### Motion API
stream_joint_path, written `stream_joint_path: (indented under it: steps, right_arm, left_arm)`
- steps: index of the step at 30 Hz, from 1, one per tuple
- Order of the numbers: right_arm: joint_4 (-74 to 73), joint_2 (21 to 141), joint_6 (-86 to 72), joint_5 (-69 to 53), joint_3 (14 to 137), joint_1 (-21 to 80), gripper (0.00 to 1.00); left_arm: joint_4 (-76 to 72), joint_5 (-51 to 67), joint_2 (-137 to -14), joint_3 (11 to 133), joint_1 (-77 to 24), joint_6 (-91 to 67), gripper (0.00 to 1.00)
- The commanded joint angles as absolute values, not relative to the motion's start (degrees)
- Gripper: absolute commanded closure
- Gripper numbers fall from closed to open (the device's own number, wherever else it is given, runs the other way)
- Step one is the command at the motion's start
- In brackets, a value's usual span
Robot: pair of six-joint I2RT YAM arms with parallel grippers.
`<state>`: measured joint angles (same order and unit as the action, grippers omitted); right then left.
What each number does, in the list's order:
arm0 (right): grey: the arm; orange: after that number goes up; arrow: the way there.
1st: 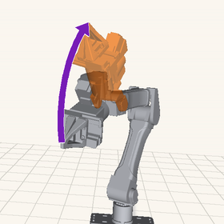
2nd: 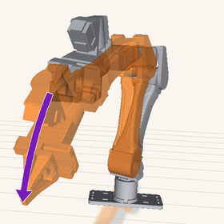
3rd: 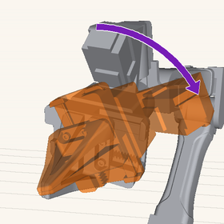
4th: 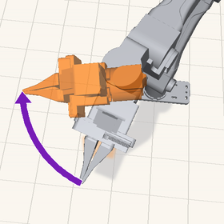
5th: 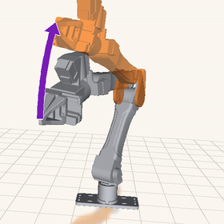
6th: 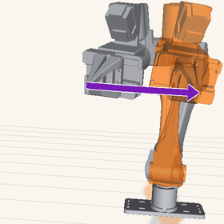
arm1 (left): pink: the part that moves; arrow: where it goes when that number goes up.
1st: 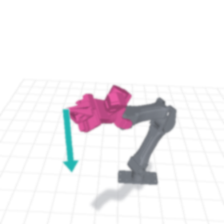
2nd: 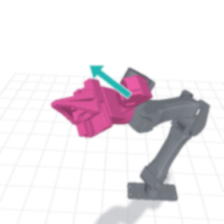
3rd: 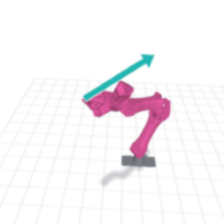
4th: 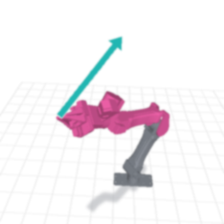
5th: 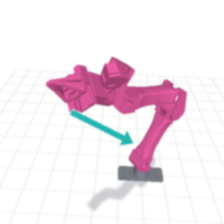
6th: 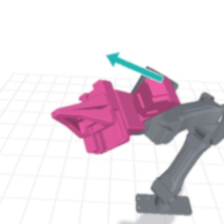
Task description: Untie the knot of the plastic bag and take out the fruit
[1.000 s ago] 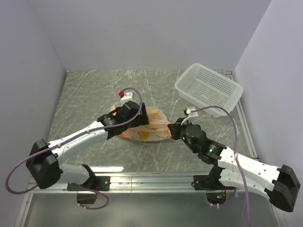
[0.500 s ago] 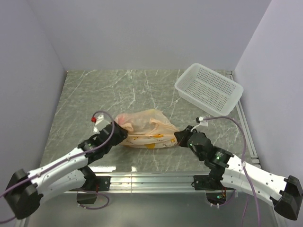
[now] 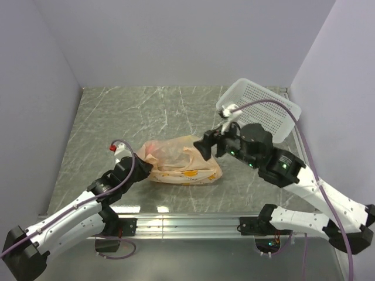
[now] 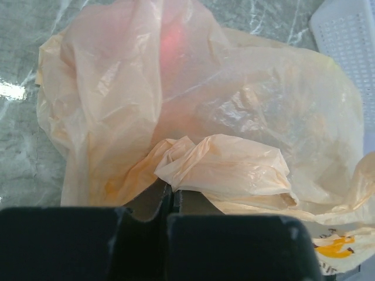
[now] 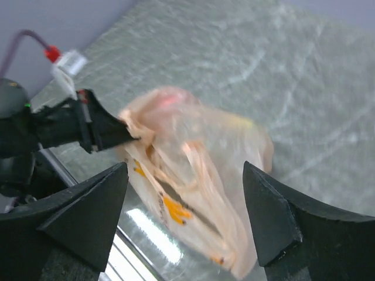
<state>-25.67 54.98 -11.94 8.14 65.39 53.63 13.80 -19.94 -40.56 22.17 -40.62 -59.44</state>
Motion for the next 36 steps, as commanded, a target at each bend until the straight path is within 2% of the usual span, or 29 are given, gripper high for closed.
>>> stream_joint_path:
  steps: [1,9,13,17,19,20,21,24,31,34,36]
  right_arm:
    - [-31.6,66.0,2.5,0.2,72.4,56.2,0.16]
    - [-28.0,85.3,7.0,1.6,73.3,58.8,0.18]
    - [-26.5,89.8,6.6,3.3,71.5,60.0,0.1]
    - [-25.8,93.2,5.7,6.9,70.4,61.1,0.1]
    - [-25.4,94.0,5.0,11.7,69.9,61.2,0.32]
    - [-24.9,94.0,4.9,13.3,69.5,61.1,0.46]
    - [-23.7,93.9,4.6,14.9,69.3,61.2,0.73]
    - [-21.8,92.1,3.7,20.9,70.0,59.9,1.0]
    - [-19.2,85.1,-2.8,20.6,76.2,51.7,1.0]
    - [-15.2,82.1,-9.1,10.8,75.1,44.6,1.0]
    - [-8.1,80.1,-15.4,-2.3,72.4,40.5,1.0]
  left_arm:
    - [16.8,-18.5,-38.5,26.7,-40.3,-56.5,1.0]
    - [23.5,-20.4,-29.4,27.1,-40.3,-57.7,0.99]
    - [26.7,-21.5,-25.0,27.6,-40.3,-58.6,1.0]
    - [28.9,-22.8,-23.3,27.4,-40.4,-59.2,1.0]
    - [29.5,-23.2,-22.9,27.1,-40.3,-60.0,0.99]
    - [29.8,-23.2,-22.8,26.9,-40.3,-60.1,0.99]
    - [29.9,-23.2,-22.8,26.7,-40.3,-60.4,1.0]
    - [29.5,-23.3,-22.9,26.5,-40.3,-60.6,0.99]
    - [27.3,-22.8,-25.1,27.7,-40.3,-57.2,0.99]
    - [25.9,-21.4,-25.1,27.3,-40.3,-55.2,0.99]
    - [25.2,-20.5,-25.0,27.0,-40.3,-54.7,0.99]
